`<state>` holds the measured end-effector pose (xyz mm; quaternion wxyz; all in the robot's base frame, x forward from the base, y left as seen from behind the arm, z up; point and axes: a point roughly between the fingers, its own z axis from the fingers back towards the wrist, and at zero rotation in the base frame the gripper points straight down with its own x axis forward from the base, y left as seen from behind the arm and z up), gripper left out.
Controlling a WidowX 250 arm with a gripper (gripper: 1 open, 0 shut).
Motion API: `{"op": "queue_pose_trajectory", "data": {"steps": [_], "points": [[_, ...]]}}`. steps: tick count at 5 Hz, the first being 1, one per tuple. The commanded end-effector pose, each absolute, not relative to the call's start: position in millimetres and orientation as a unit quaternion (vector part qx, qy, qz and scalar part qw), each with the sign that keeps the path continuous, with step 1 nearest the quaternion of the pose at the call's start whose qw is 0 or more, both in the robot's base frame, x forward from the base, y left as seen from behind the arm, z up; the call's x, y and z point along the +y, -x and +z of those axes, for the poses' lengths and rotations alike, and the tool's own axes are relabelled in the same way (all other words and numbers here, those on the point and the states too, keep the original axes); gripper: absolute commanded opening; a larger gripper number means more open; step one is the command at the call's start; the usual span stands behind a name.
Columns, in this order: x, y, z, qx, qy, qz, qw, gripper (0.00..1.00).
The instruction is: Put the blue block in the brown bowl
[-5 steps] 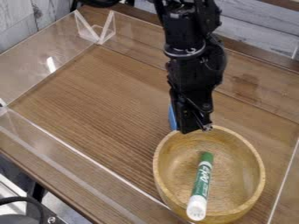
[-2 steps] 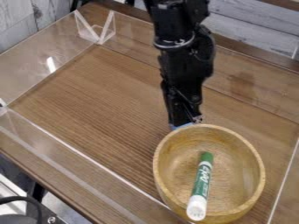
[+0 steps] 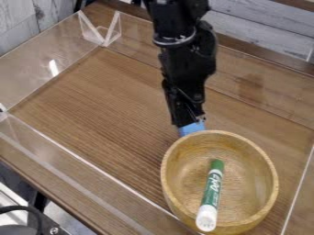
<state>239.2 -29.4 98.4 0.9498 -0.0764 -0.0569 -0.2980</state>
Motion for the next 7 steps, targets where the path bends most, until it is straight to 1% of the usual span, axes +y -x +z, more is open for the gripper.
{"op": "queue_pose_trajectory", "data": {"steps": [1,4,7], "points": [[-26.0,-250.6,119.8,-0.096,0.065,-0.282,0.952,0.0],[-21.2,-256.1,123.1,-0.093,0.055,-0.224,0.969,0.0],[-14.3,-256.1,126.3,-0.094,0.043,-0.194,0.975,0.0]]}}
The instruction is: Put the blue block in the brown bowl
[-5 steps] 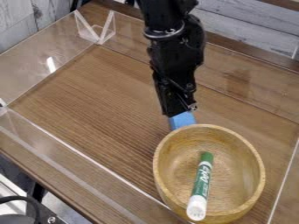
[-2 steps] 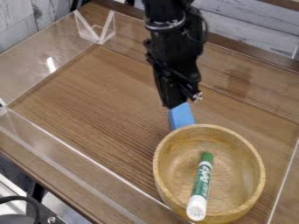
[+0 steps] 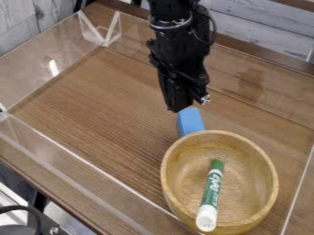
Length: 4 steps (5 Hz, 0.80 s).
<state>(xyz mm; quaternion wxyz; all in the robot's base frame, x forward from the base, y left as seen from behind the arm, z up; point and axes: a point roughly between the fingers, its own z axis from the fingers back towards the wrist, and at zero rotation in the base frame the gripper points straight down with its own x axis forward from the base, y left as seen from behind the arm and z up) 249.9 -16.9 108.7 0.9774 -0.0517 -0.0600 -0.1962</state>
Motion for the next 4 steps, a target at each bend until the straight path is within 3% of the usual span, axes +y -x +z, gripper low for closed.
{"op": "queue_pose_trajectory", "data": {"steps": [1,4], "points": [[-13.1,-255.5,127.9,-0.095,0.042,-0.192,0.976,0.0],[-13.8,-255.6,130.6,-0.1,0.038,-0.194,0.975,0.0]]}}
